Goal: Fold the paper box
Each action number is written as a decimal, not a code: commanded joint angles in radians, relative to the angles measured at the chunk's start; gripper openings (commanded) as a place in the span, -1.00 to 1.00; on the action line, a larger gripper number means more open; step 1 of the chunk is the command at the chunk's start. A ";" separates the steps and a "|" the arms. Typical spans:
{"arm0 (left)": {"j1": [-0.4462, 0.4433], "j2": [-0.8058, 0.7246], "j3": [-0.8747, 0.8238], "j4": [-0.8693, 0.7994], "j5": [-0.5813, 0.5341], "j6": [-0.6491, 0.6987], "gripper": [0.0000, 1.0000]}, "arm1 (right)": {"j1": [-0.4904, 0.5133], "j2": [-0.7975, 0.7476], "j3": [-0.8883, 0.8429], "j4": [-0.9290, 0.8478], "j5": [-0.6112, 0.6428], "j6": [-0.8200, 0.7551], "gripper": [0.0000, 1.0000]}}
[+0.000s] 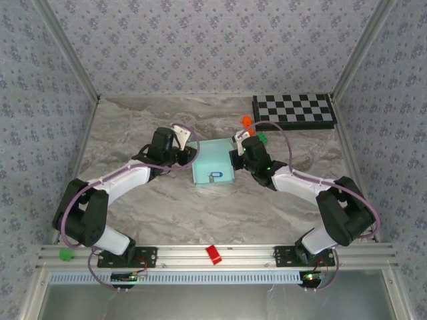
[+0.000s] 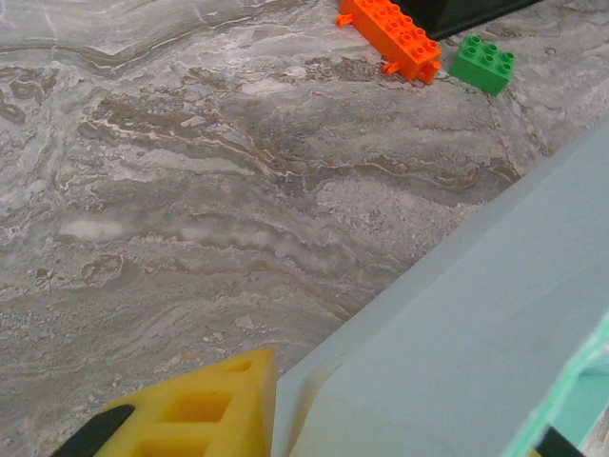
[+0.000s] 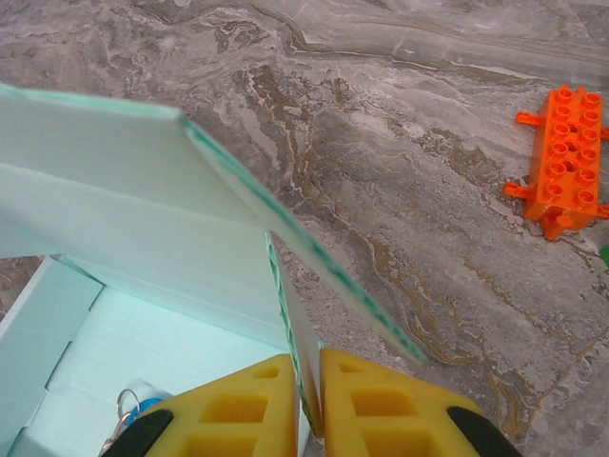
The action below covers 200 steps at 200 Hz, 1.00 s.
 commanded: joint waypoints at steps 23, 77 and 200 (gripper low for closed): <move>-0.001 -0.052 -0.029 0.001 -0.018 0.022 -0.30 | 0.005 -0.010 -0.029 0.030 0.041 -0.013 -0.72; 0.025 -0.070 -0.061 0.010 0.077 0.090 -0.23 | 0.001 -0.020 -0.043 0.030 0.033 -0.025 -0.72; 0.042 -0.034 -0.062 0.097 0.160 0.004 -0.81 | 0.028 -0.020 -0.058 0.088 0.082 0.048 -0.74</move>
